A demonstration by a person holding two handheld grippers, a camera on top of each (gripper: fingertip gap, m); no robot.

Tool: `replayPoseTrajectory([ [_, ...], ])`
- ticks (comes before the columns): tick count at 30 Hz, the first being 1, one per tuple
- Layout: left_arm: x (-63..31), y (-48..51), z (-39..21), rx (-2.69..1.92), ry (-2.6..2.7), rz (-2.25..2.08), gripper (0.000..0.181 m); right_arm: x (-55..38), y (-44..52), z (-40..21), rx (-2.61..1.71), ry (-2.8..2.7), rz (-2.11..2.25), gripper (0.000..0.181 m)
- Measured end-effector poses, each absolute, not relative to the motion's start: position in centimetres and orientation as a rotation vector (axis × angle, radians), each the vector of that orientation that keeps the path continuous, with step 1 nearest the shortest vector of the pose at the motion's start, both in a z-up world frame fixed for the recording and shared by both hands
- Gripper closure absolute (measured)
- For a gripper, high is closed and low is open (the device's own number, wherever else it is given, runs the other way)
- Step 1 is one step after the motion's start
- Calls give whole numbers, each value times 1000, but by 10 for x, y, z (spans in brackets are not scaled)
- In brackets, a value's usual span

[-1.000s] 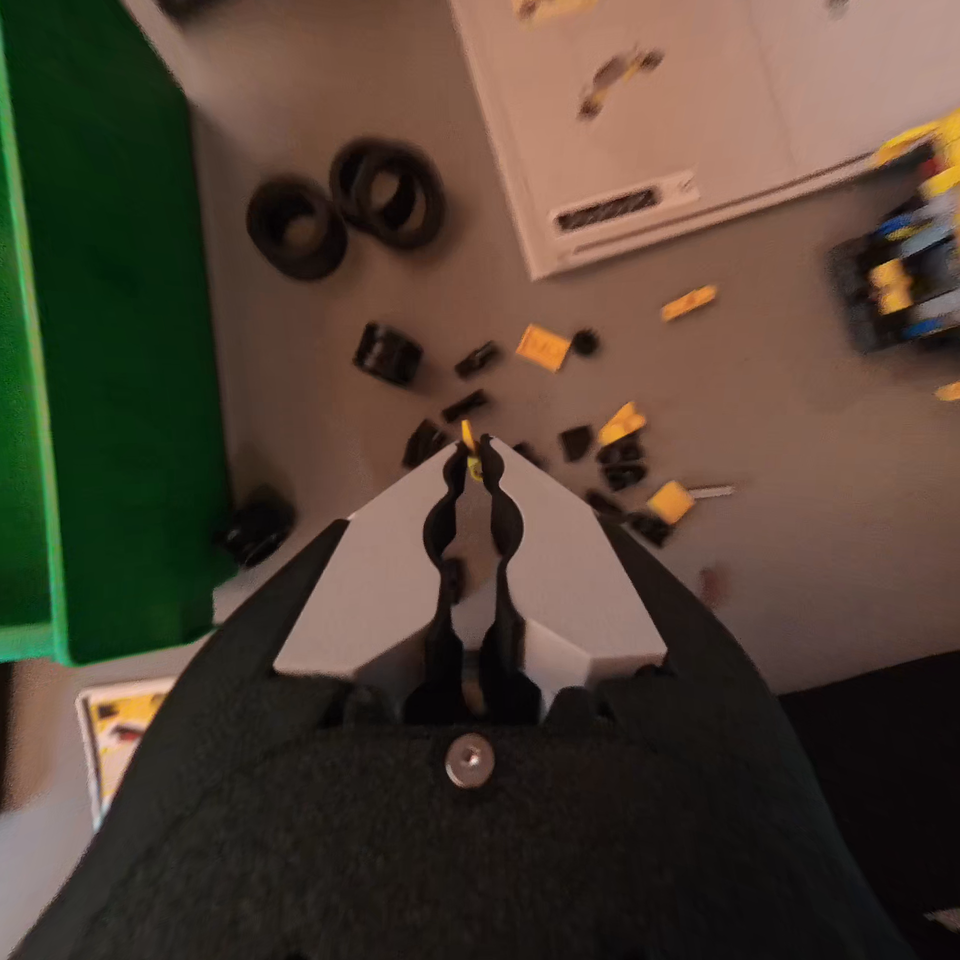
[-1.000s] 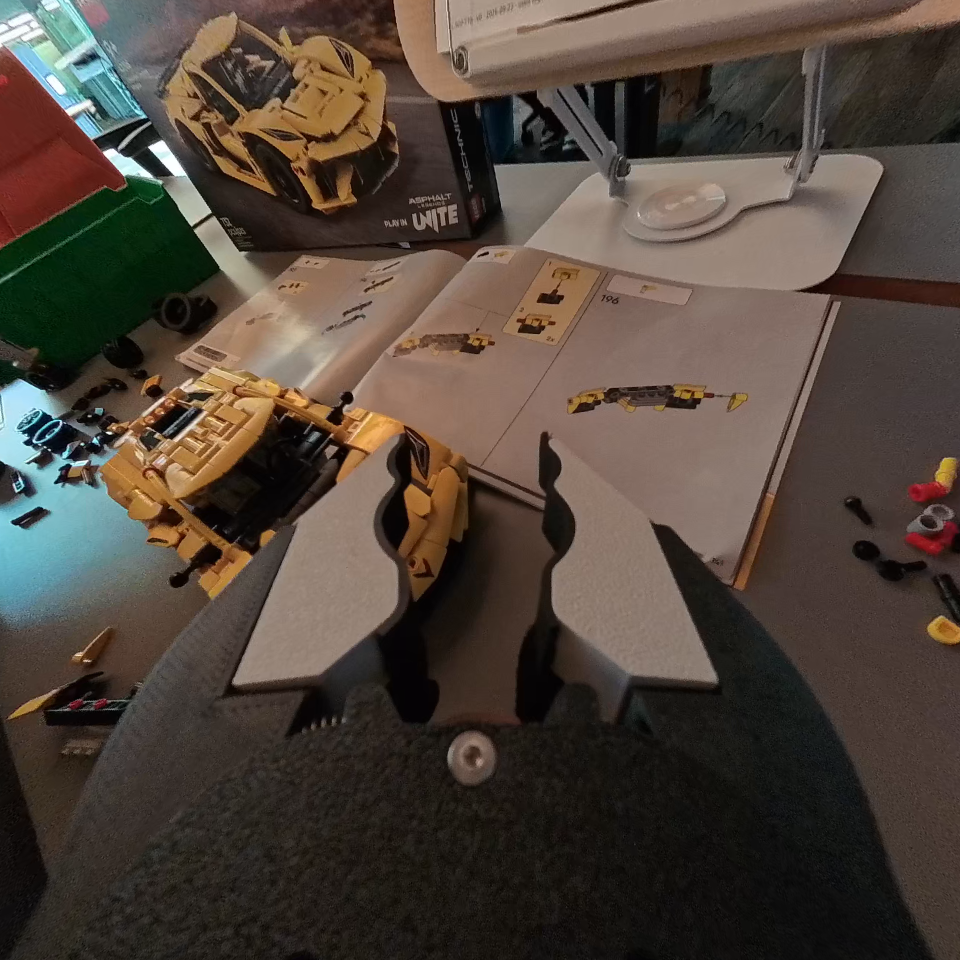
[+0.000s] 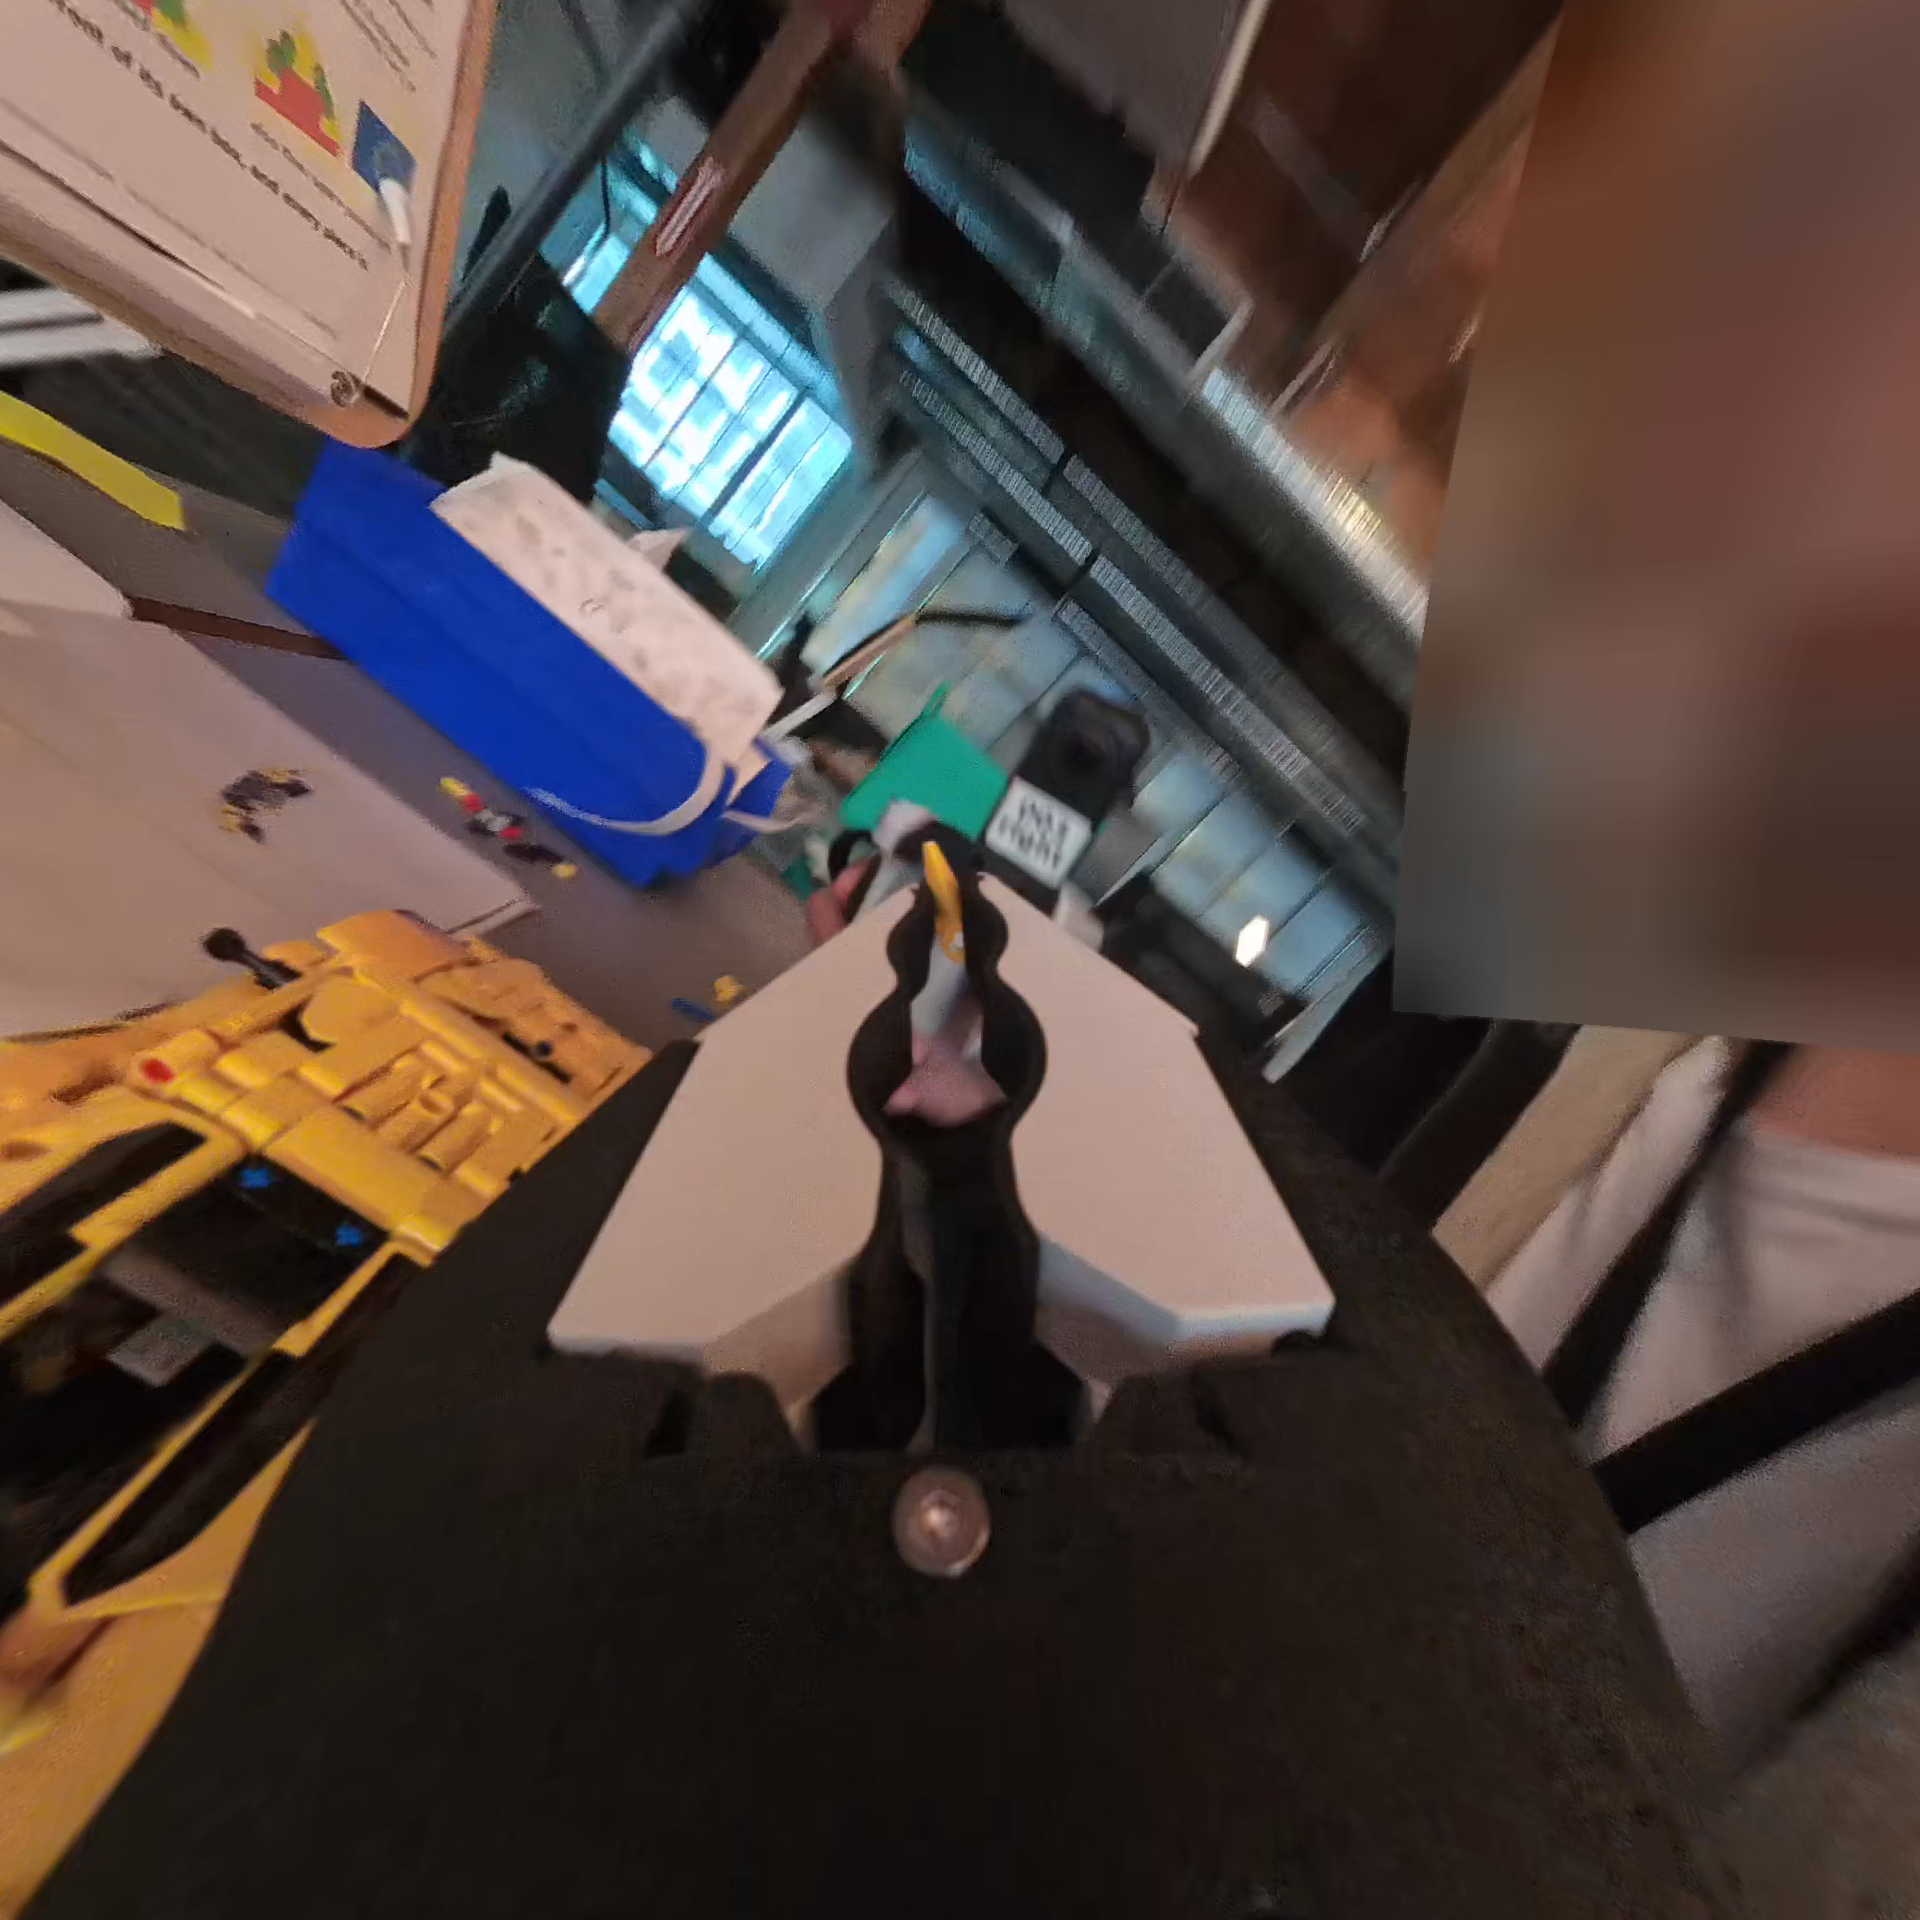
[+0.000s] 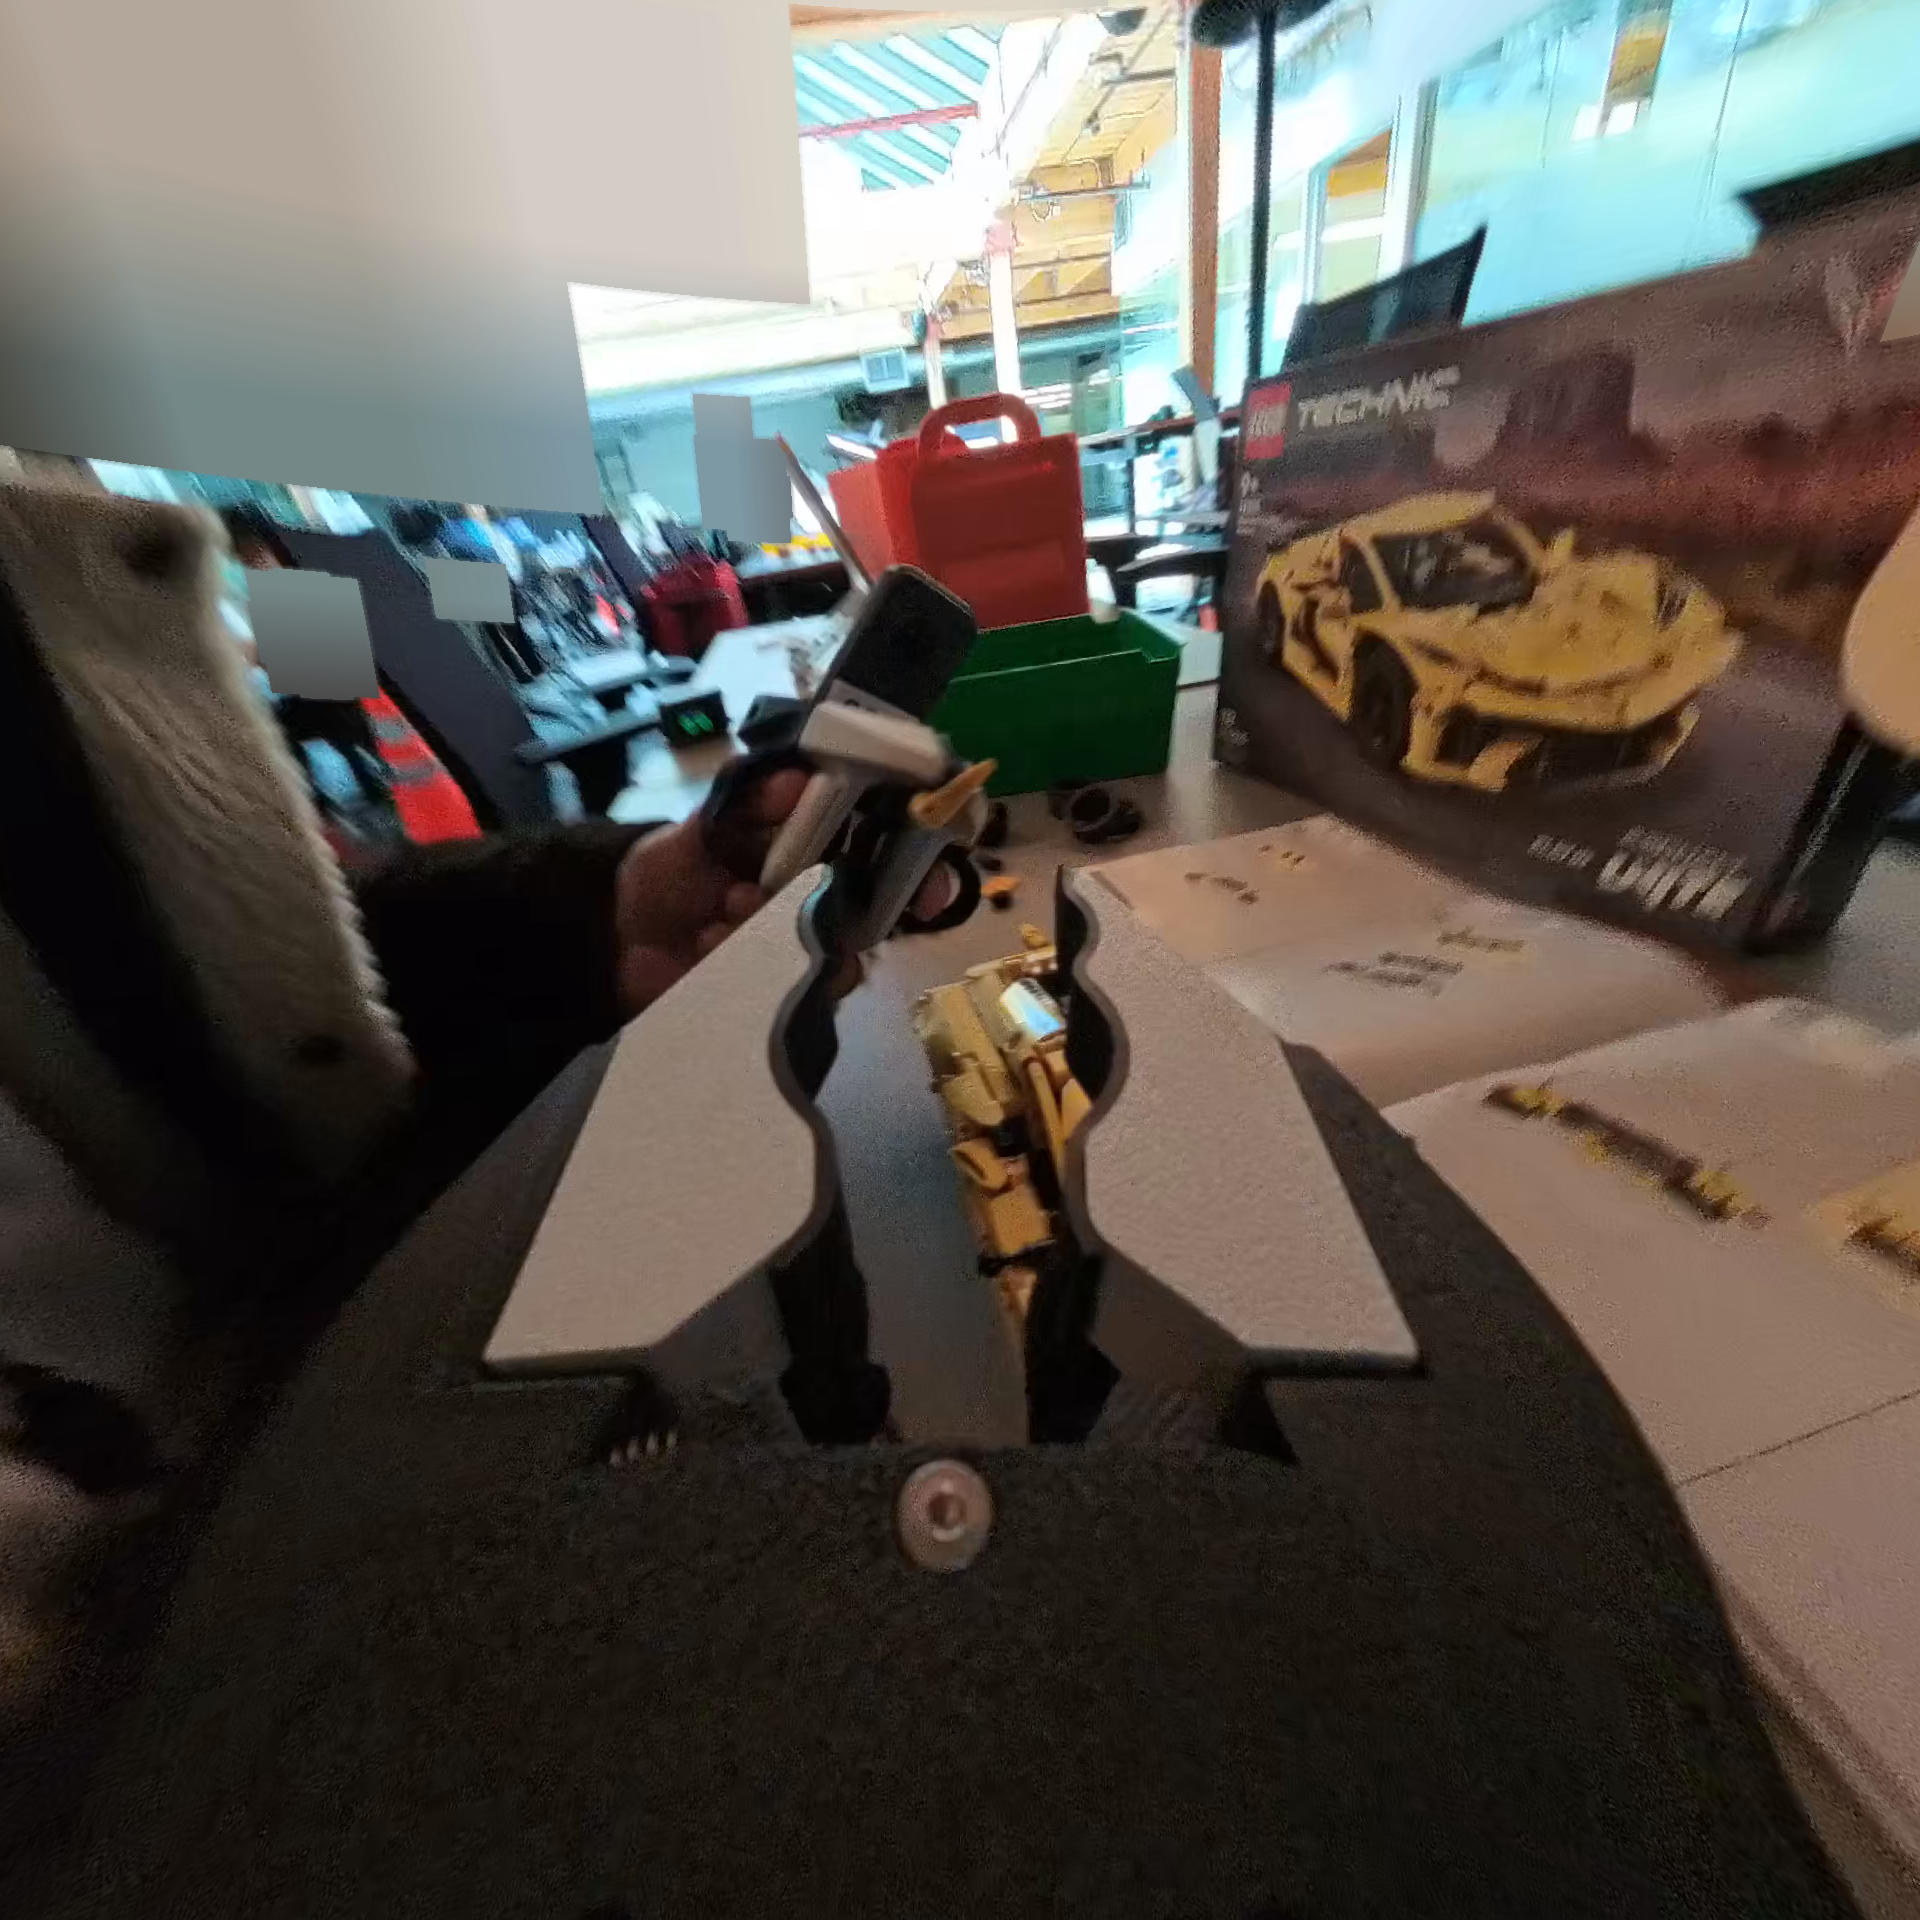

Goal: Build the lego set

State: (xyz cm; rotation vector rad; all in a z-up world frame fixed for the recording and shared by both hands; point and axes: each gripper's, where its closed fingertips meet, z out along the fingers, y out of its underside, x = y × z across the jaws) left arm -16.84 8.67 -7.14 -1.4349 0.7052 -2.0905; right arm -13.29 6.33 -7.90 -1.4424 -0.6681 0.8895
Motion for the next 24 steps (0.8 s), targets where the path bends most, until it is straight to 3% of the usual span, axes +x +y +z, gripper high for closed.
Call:
replayPoseTrajectory([
  [2,-171,85,-69,-1393,648,-2155,177,-151,61,-79,-1407,-745,717,153],
  [9,-174,73,-59,-1248,517,-2480,177,-174,59,-68,-1328,-760,470,149],
  [24,-163,57,-68,-1289,613,-2521,178,-183,56,-77,-1321,-834,408,146],
])
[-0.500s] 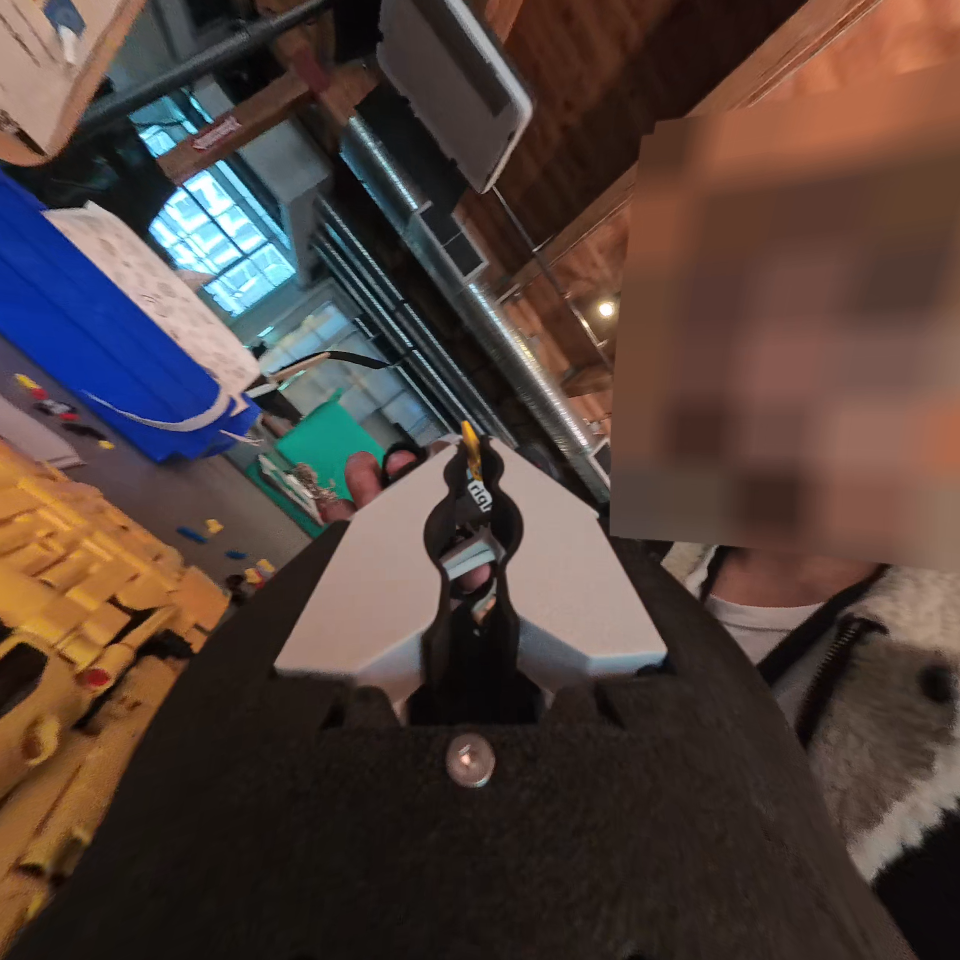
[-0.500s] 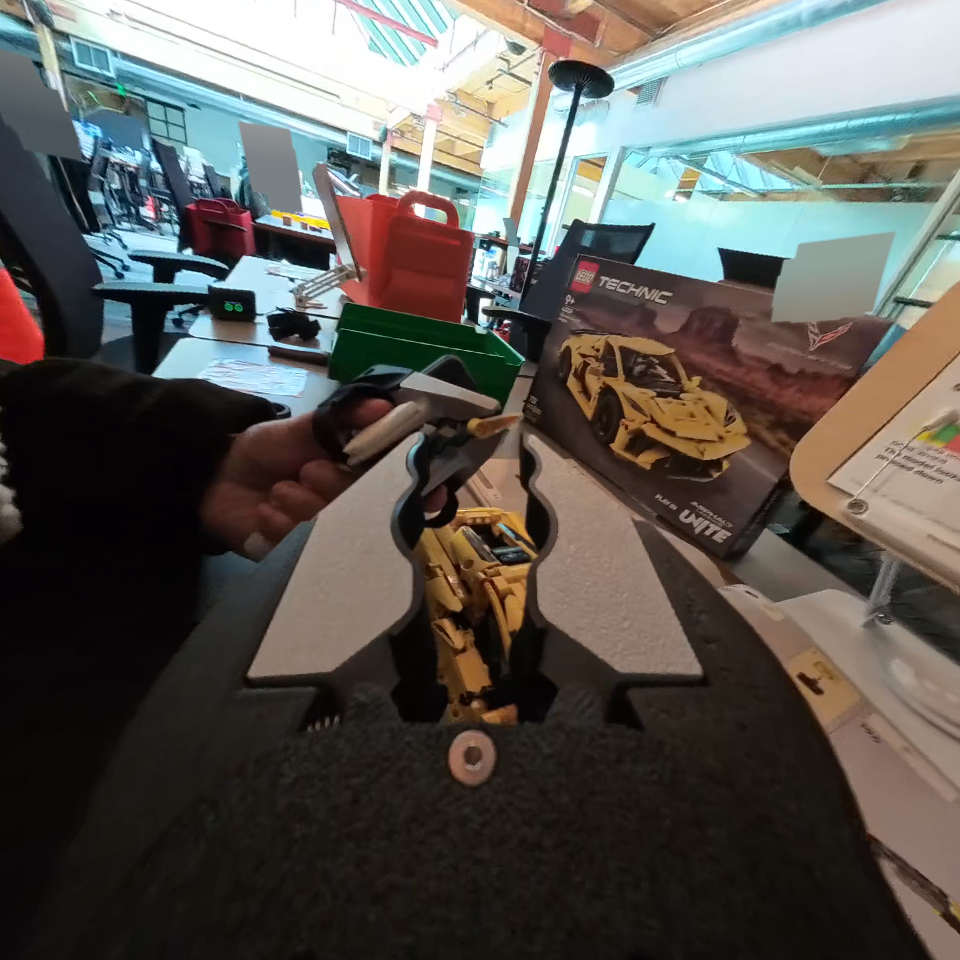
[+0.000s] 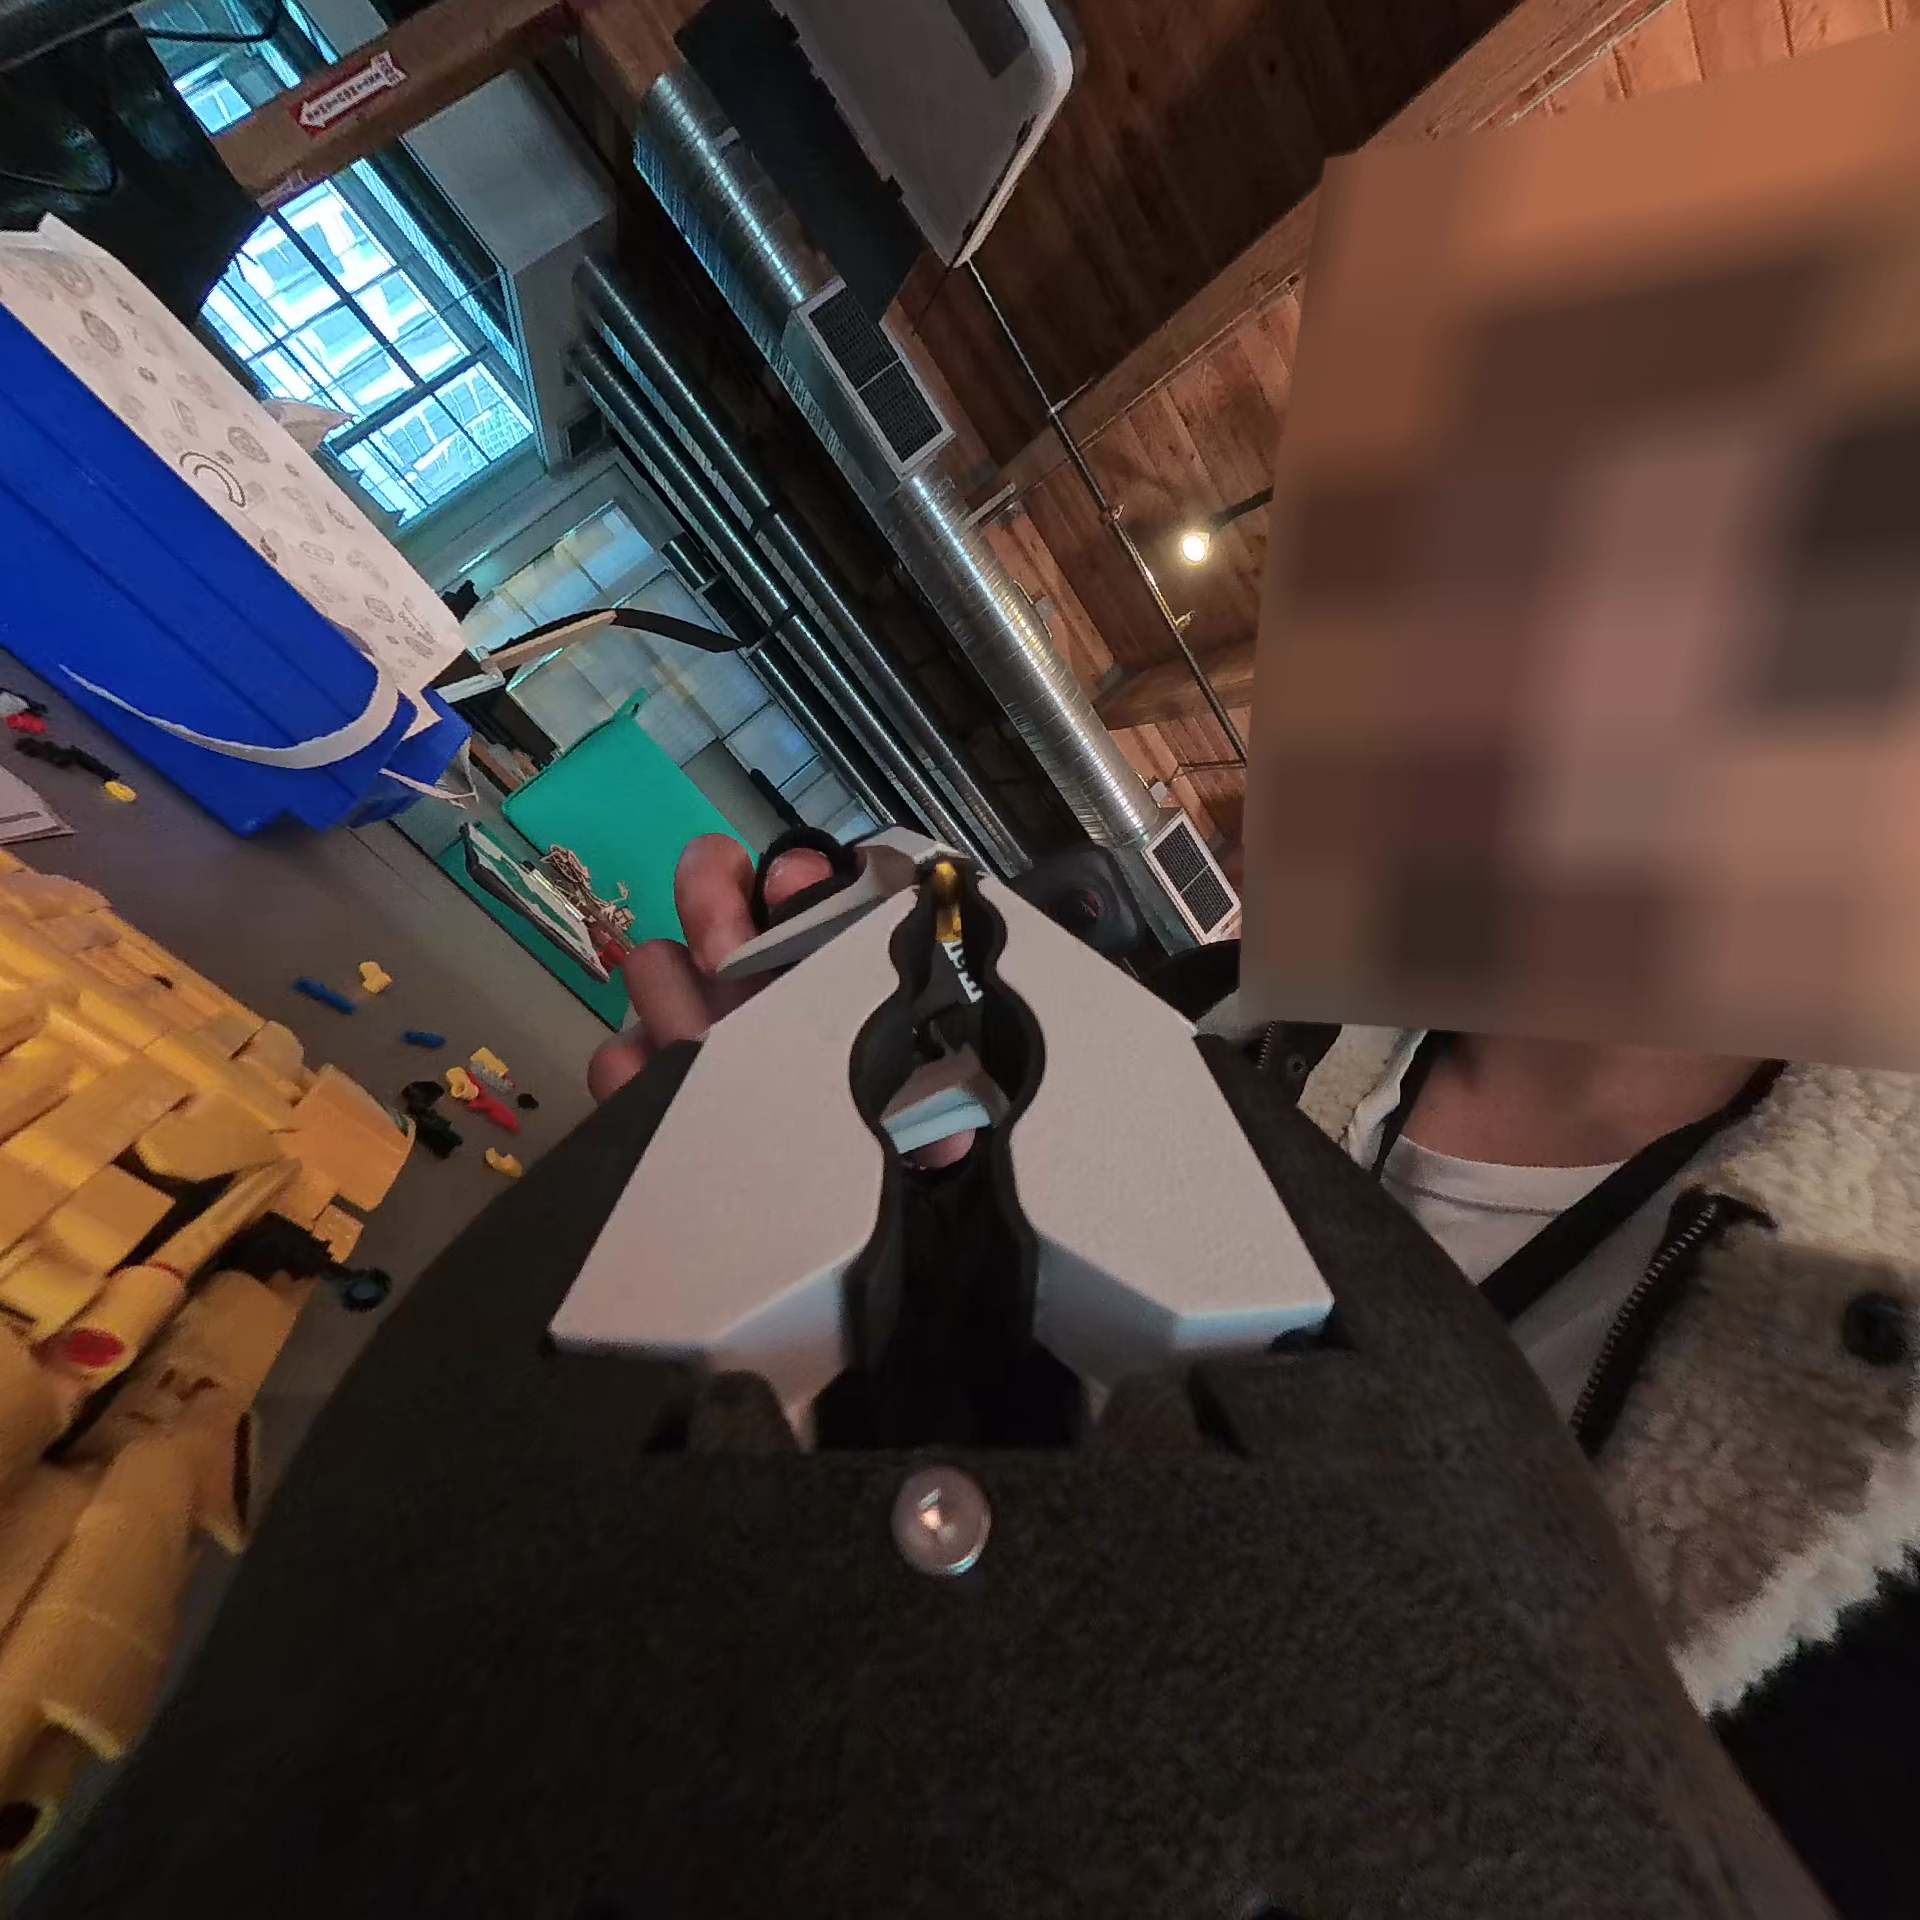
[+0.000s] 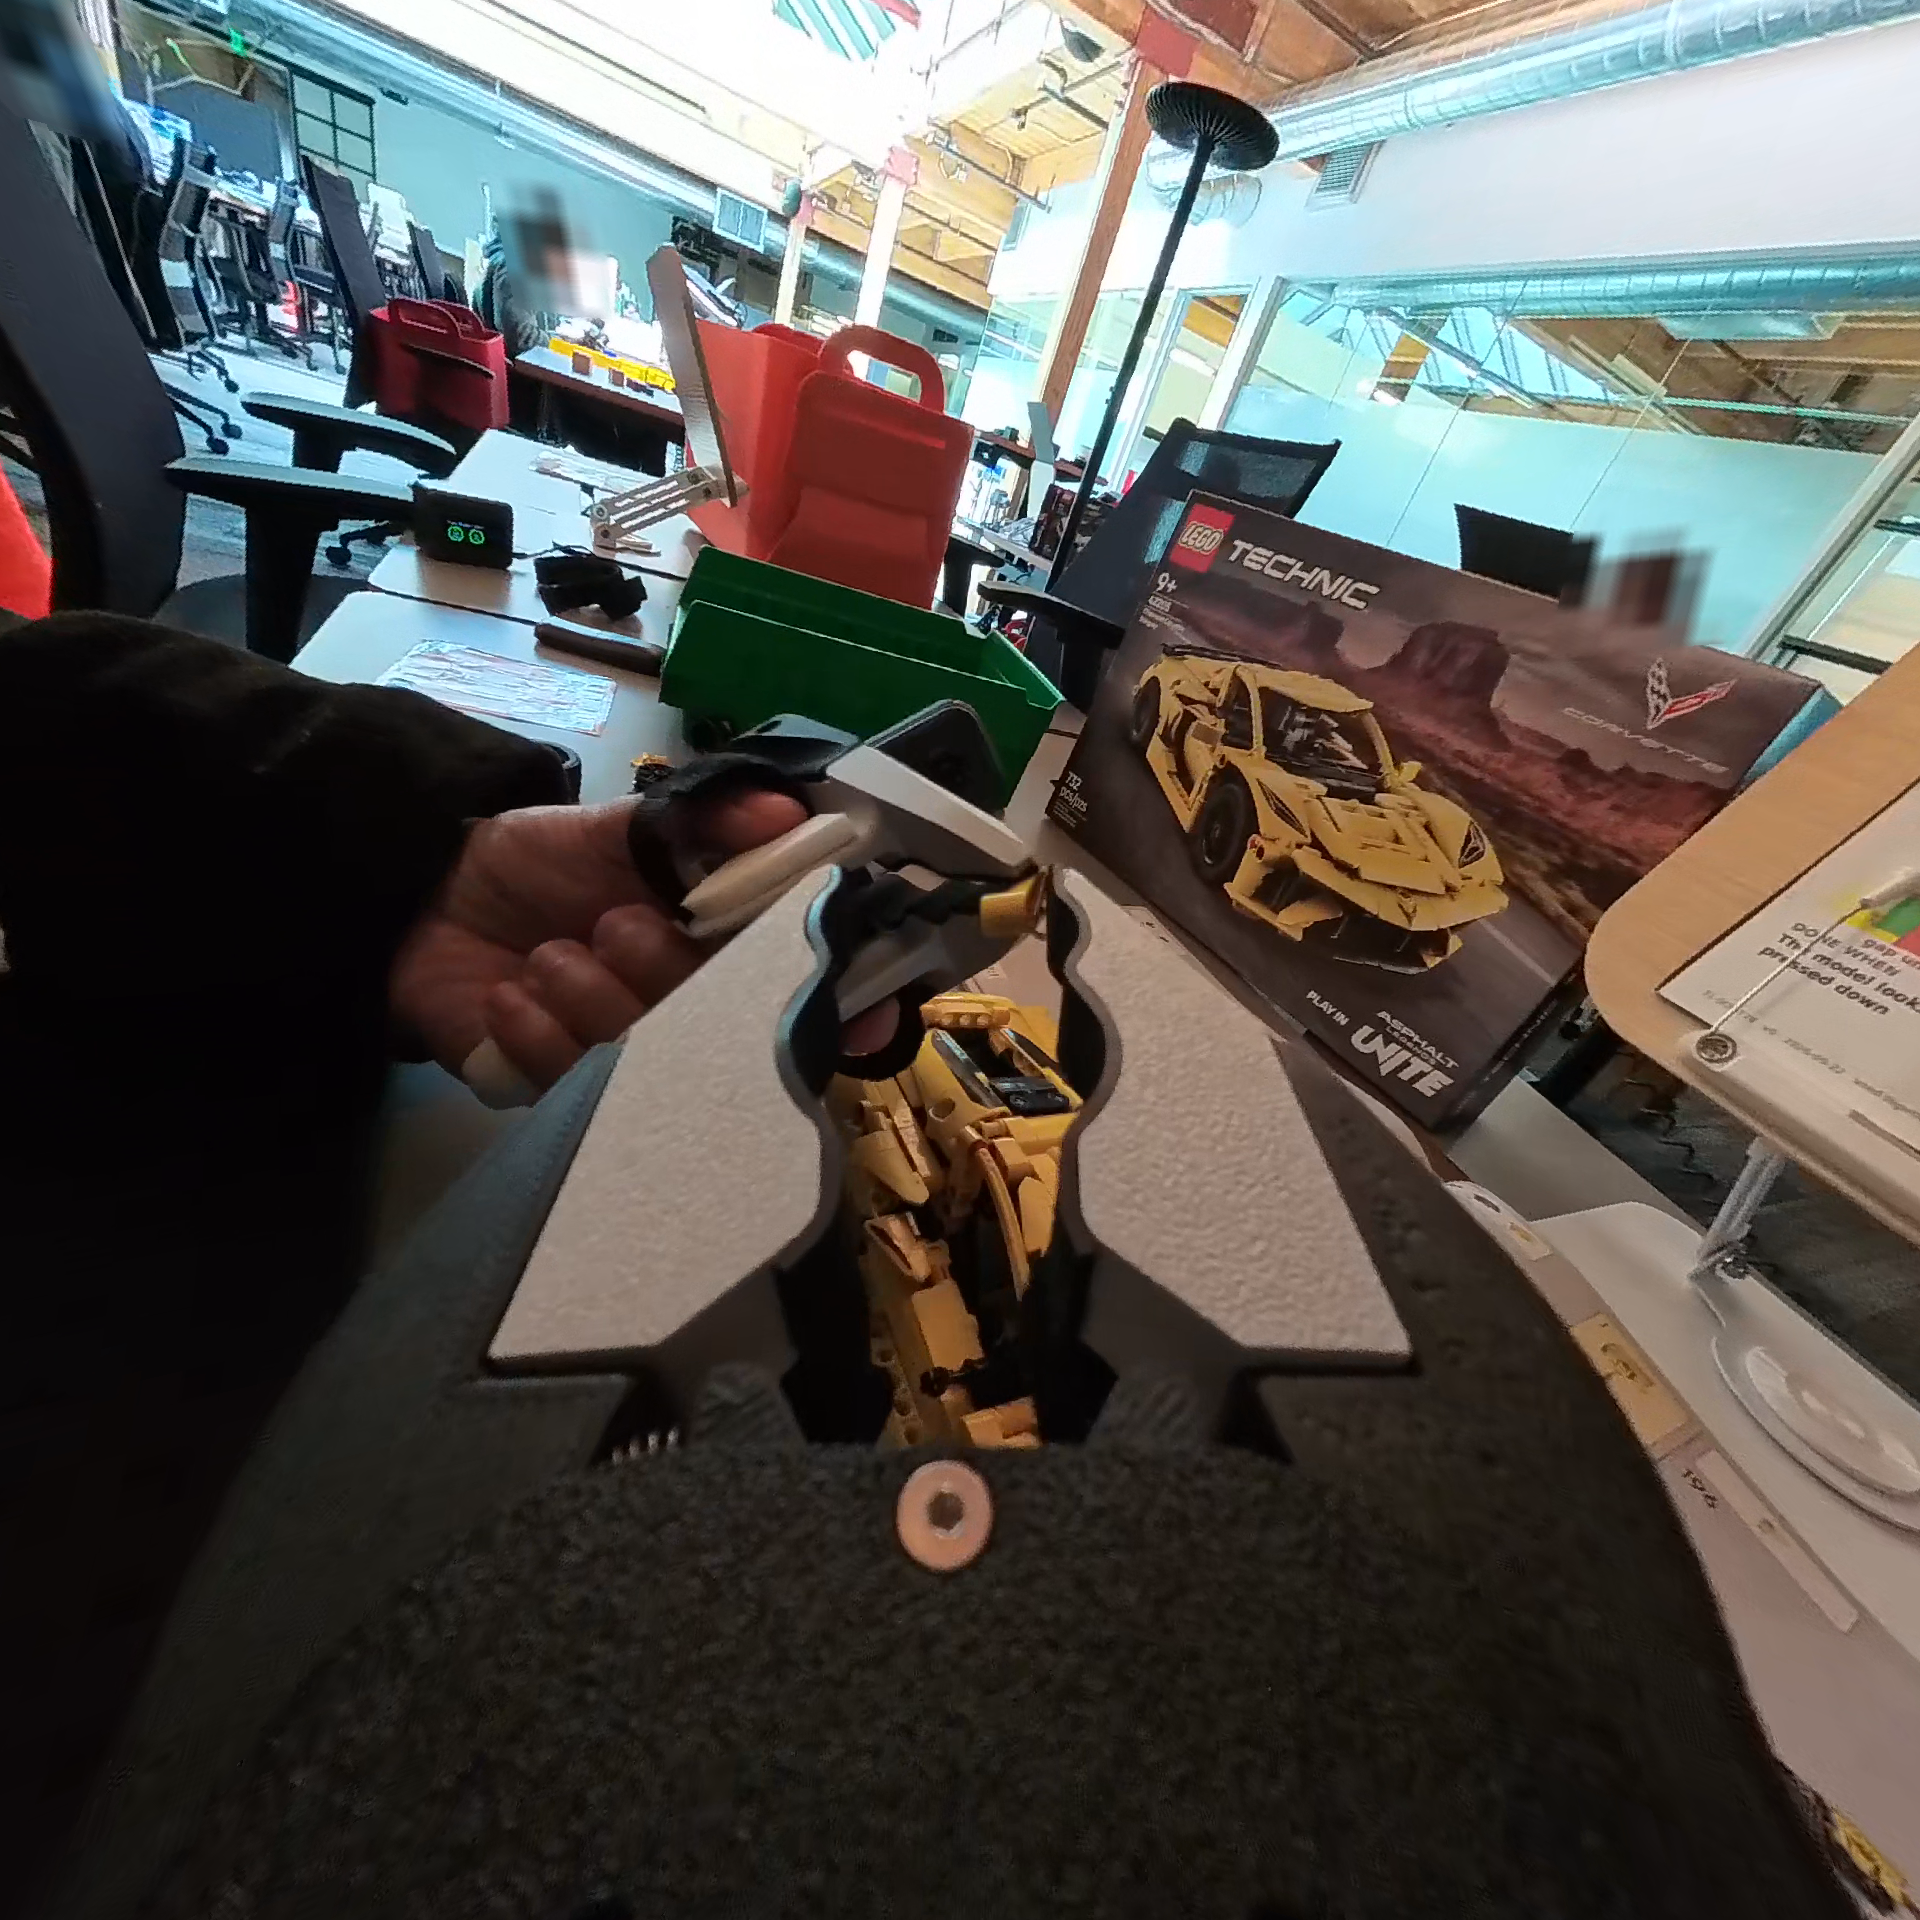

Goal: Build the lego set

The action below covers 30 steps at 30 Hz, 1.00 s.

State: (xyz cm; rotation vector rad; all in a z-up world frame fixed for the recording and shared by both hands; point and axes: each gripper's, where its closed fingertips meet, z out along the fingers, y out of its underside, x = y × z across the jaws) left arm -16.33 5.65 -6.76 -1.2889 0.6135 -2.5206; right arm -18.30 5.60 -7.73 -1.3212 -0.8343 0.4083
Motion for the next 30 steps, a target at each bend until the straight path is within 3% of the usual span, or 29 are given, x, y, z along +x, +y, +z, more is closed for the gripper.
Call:
replayPoseTrajectory([
  [12,-171,64,-66,-1275,638,-2394,178,-169,55,-75,-1388,-729,654,157],
  [20,-167,42,-60,-1185,885,-2100,178,-175,41,-69,-1500,-503,1465,162],
  [24,-167,36,-60,-1160,938,-2049,178,-174,37,-67,-1496,-517,1490,175],
  [30,-166,38,-64,-1200,943,-2037,178,-173,38,-72,-1541,-504,1503,176],
])
